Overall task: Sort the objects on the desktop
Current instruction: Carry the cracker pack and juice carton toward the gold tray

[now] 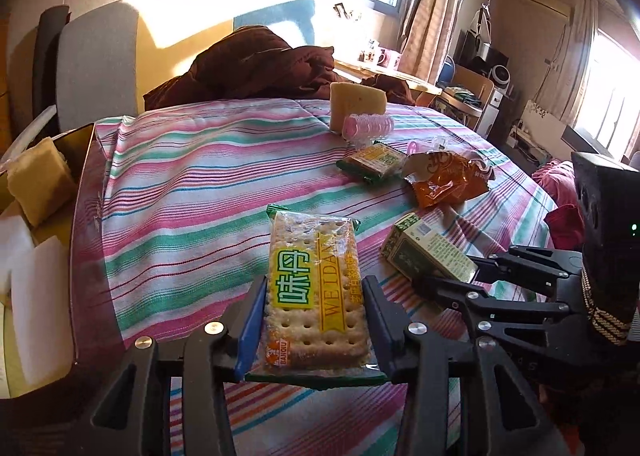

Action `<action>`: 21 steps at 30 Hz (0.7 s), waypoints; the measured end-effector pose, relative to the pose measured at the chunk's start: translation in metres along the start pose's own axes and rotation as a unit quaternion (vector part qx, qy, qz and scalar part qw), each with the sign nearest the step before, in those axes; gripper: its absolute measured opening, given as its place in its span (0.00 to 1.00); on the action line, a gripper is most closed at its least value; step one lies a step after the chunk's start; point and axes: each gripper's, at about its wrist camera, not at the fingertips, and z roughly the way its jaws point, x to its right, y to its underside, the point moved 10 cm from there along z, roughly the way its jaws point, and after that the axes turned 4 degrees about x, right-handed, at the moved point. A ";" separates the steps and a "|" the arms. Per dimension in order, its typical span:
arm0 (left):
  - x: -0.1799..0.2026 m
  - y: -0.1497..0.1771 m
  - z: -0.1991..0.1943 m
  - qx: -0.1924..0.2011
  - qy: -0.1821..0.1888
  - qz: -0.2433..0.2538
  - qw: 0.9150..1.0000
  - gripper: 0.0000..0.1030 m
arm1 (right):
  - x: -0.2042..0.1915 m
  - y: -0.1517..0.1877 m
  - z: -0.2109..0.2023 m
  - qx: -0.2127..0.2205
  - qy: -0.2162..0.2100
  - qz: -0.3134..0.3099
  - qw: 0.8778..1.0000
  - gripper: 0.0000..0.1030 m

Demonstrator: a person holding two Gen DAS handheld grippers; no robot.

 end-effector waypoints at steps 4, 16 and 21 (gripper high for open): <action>0.001 -0.003 -0.016 0.013 -0.002 -0.002 1.000 0.46 | -0.011 -0.007 -0.004 0.008 -0.011 -0.003 1.000 0.29; -0.064 -0.024 -0.083 0.060 -0.058 -0.048 0.995 0.46 | -0.105 -0.063 0.002 0.038 -0.094 -0.058 0.993 0.29; -0.132 -0.034 -0.111 0.063 -0.117 -0.084 0.988 0.46 | -0.158 -0.092 0.015 0.042 -0.136 -0.082 0.986 0.29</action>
